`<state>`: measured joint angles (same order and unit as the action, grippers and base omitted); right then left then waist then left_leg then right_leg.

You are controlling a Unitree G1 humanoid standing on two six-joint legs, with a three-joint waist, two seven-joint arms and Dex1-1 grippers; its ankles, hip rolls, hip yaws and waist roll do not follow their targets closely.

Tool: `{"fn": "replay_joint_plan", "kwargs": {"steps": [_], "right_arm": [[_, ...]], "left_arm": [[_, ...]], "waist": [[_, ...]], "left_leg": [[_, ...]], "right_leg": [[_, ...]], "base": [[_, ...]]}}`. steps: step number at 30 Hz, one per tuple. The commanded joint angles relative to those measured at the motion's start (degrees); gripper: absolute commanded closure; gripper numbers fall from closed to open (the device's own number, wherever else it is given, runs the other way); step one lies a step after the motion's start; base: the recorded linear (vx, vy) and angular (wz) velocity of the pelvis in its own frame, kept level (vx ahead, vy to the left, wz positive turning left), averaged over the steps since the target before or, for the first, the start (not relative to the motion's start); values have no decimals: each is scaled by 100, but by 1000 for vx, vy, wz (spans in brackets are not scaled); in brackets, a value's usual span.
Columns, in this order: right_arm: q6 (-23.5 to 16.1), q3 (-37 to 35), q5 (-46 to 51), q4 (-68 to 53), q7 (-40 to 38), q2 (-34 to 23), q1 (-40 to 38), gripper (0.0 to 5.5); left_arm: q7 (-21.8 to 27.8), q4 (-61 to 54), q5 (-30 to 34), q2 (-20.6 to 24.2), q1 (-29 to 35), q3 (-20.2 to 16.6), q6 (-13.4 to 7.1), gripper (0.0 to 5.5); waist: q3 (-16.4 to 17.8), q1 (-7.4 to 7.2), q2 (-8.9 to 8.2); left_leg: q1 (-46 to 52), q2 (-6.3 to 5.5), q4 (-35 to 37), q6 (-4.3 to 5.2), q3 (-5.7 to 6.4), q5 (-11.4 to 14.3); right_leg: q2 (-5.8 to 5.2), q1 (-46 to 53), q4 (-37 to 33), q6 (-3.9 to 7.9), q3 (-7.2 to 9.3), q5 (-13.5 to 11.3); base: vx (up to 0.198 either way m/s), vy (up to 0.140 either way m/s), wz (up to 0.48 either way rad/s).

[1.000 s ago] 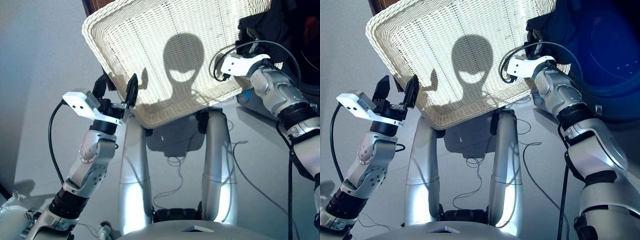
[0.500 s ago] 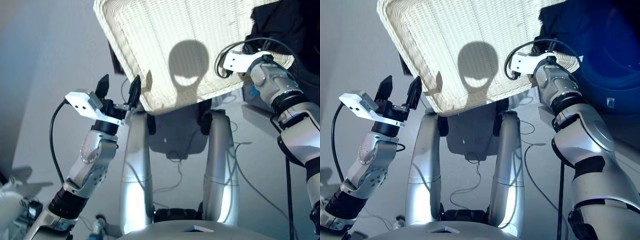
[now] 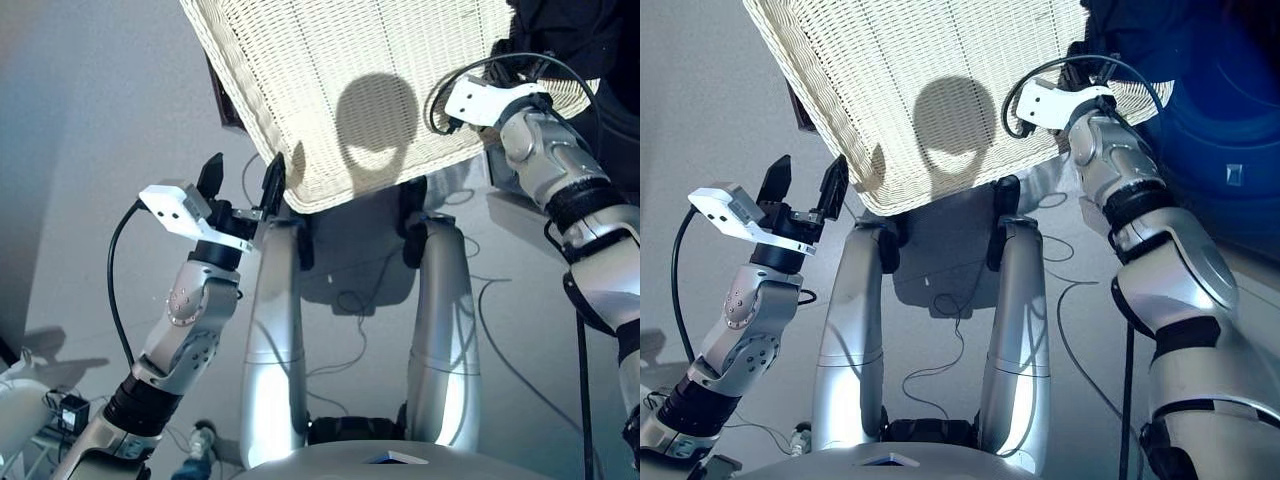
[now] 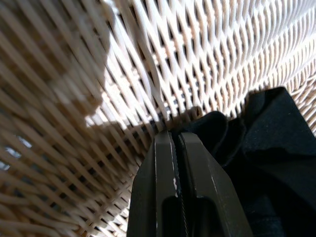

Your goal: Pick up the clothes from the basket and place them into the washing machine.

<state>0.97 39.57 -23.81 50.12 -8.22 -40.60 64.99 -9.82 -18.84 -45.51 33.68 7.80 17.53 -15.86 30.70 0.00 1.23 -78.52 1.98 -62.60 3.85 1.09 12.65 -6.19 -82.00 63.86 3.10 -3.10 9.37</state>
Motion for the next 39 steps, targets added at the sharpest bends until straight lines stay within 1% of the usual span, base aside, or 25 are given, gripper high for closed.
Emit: {"fn": "replay_joint_plan", "kwargs": {"steps": [1, 6, 8, 10, 11, 13, 14, 15, 16, 17, 18, 19, 20, 23, 24, 25, 26, 27, 29, 30, 32, 35, 37, 38, 39], "right_arm": [[-17, -282, 98, -222, -209, -334, 9, 550], [-150, -744, 474, -741, -394, -369, -314, 550], [-312, -1158, 817, -1458, -556, -394, -669, 550], [-350, -1352, 884, -1765, -583, -433, -883, 550], [-549, -1695, 1181, -2329, -685, -360, -1288, 550], [-781, -2081, 1551, -2943, -726, -316, -1831, 550], [-1038, -2336, 2002, -3291, -730, -165, -2210, 550], [-1031, -2404, 2012, -3350, -710, -170, -2297, 550], [-1483, -2655, 2744, -3767, -616, 34, -2885, 550], [-1739, -2865, 3346, -4047, -369, 167, -3295, 550], [-1917, -3006, 3751, -4194, -317, 360, -3605, 315], [-2085, -3134, 4456, -4226, -58, 630, -3824, 0], [-2246, -3224, 5123, -4284, 185, 948, -4109, 0], [-2276, -3147, 6214, -4234, 778, 1502, -4510, 0], [-2277, -3121, 6523, -4129, 939, 1654, -4624, 0], [-2281, -3121, 6534, -4123, 951, 1651, -4631, 0], [-2260, -3037, 6686, -3947, 1011, 1784, -4696, 0], [-2231, -3015, 6601, -3927, 1027, 1769, -4784, 0], [-2140, -2948, 6712, -3622, 1137, 1861, -4935, 0], [-2106, -2944, 6718, -3410, 1174, 1911, -4953, 0], [-2031, -2876, 6613, -2962, 1215, 1956, -5071, 0], [-1899, -2767, 6419, -2216, 1285, 2031, -5232, 0], [-1768, -2684, 6171, -1661, 1353, 2077, -5337, 0], [-1711, -2707, 6036, -1511, 1344, 2080, -5429, 0], [-1660, -2677, 5822, -1307, 1344, 2055, -5524, 0]], "left_arm": [[-26, -568, 54, -205, -212, -255, -275, 0], [-45, -551, 59, -202, -193, -242, -301, 0], [-59, -548, 96, -235, -212, -279, -299, 0], [-61, -547, 112, -218, -212, -273, -296, 0], [-58, -554, 131, -237, -212, -312, -301, 0], [-61, -540, 157, -186, -248, -358, -319, 0], [-44, -520, 144, -188, -266, -365, -332, 0], [-40, -519, 140, -164, -270, -336, -335, 0], [11, -438, 115, -114, -303, -328, -355, 0], [89, -350, 61, -82, -377, -286, -357, 0], [112, -250, 61, -89, -367, -272, -377, 0], [162, -108, 46, -108, -373, -230, -378, 0], [212, 149, 67, -142, -400, -173, -358, 0], [402, 1030, 58, -411, -404, -101, -185, 0], [469, 1311, 130, -491, -414, -86, -147, 0], [473, 1320, 130, -492, -416, -81, -153, 0], [523, 1663, 273, -642, -395, -92, -135, 0], [594, 1916, 403, -691, -352, -103, -133, 0], [756, 2623, 640, -932, -280, -121, -107, 0], [851, 2932, 671, -1048, -199, -151, -145, 0], [1046, 3575, 781, -1246, -104, -178, -194, 0], [1263, 4471, 998, -1465, -75, -263, -212, 0], [1382, 5165, 1174, -1600, -71, -326, -197, 0], [1398, 5375, 1290, -1594, -67, -356, -197, 0], [1447, 5635, 1427, -1622, -120, -406, -195, 0]], "waist": [[-90, -96, 43], [-90, -120, 34], [-90, -182, 9], [-90, -179, -11], [-90, -249, -32], [-90, -286, -55], [-90, -311, -61], [-90, -283, -71], [-90, -331, -77], [-90, -347, -85], [-90, -365, -75], [-90, -362, -69], [-90, -365, -67], [-90, -377, -55], [-90, -378, -51], [-90, -377, -51], [-90, -379, -53], [-90, -390, -57], [-90, -390, -59], [-90, -385, -61], [-90, -382, -79], [-90, -359, -116], [-90, -337, -135], [-109, -342, -171], [-219, -343, -172]], "left_leg": [[0, 131, 671, -11, -226, -690], [3, 127, 678, -19, -242, -691], [2, 121, 691, -27, -246, -693], [13, 119, 691, -32, -253, -691], [10, 128, 708, -31, -265, -697], [55, 125, 745, -27, -280, -704], [96, 126, 772, -28, -290, -710], [121, 123, 780, -28, -290, -711], [189, 123, 837, -30, -312, -731], [319, 121, 909, -23, -325, -716], [406, 125, 1022, -22, -342, -756], [555, 141, 1182, -21, -352, -773], [800, 162, 1393, -12, -387, -778], [1480, 223, 2144, 9, -461, -906], [1682, 210, 2300, 7, -473, -936], [1702, 209, 2318, 8, -474, -941], [1960, 213, 2523, 10, -490, -969], [2143, 207, 2650, 4, -504, -991], [2658, 187, 2991, 4, -476, -1043], [2811, 185, 3232, -34, -490, -1278], [3384, 163, 3561, -28, -483, -1319], [4382, 145, 4060, -3, -473, -1378], [5135, 137, 4486, 27, -483, -1460], [5457, 124, 4659, 36, -480, -1482], [5759, 127, 4906, 47, -484, -1518]], "right_leg": [[-2, 109, -507, 106, 195, -497], [8, 99, -490, 113, 182, -496], [20, 95, -507, 117, 179, -494], [21, 114, -513, 118, 179, -490], [26, 126, -539, 116, 179, -484], [31, 165, -565, 121, 176, -471], [27, 207, -585, 127, 176, -468], [24, 231, -589, 127, 177, -466], [27, 294, -623, 141, 183, -466], [11, 420, -671, 158, 198, -433], [6, 499, -769, 168, 211, -459], [-8, 639, -895, 185, 220, -465], [-27, 875, -1077, 195, 240, -449], [-97, 1542, -1733, 212, 278, -526], [-91, 1748, -1893, 229, 305, -553], [-91, 1767, -1909, 229, 306, -558], [-86, 1995, -2075, 255, 327, -587], [-91, 2198, -2221, 268, 351, -611], [-94, 2684, -2532, 304, 410, -644], [-100, 2849, -2812, 280, 451, -885], [-110, 3424, -3164, 310, 510, -929], [-146, 4458, -3791, 349, 602, -1019], [-184, 5235, -4293, 393, 716, -1128], [-189, 5566, -4497, 421, 731, -1179], [-209, 5846, -4712, 447, 780, -1222]], "base": [[0, 0, 0], [0, 0, 0], [0, 0, 0], [0, 0, 0], [0, 0, 0], [0, 0, 0], [0, 0, 0], [0, 0, 0], [0, 0, 0], [0, 0, 0], [0, 0, 0], [0, 0, 0], [0, 0, 0], [0, 0, 0], [0, 0, 0], [0, 0, 0], [0, 0, 0], [76, 40, -38], [49, 12, 6], [0, 0, 0], [106, 19, 26], [161, 23, -9], [168, 11, -50], [191, 16, 8], [210, 34, 13]]}}
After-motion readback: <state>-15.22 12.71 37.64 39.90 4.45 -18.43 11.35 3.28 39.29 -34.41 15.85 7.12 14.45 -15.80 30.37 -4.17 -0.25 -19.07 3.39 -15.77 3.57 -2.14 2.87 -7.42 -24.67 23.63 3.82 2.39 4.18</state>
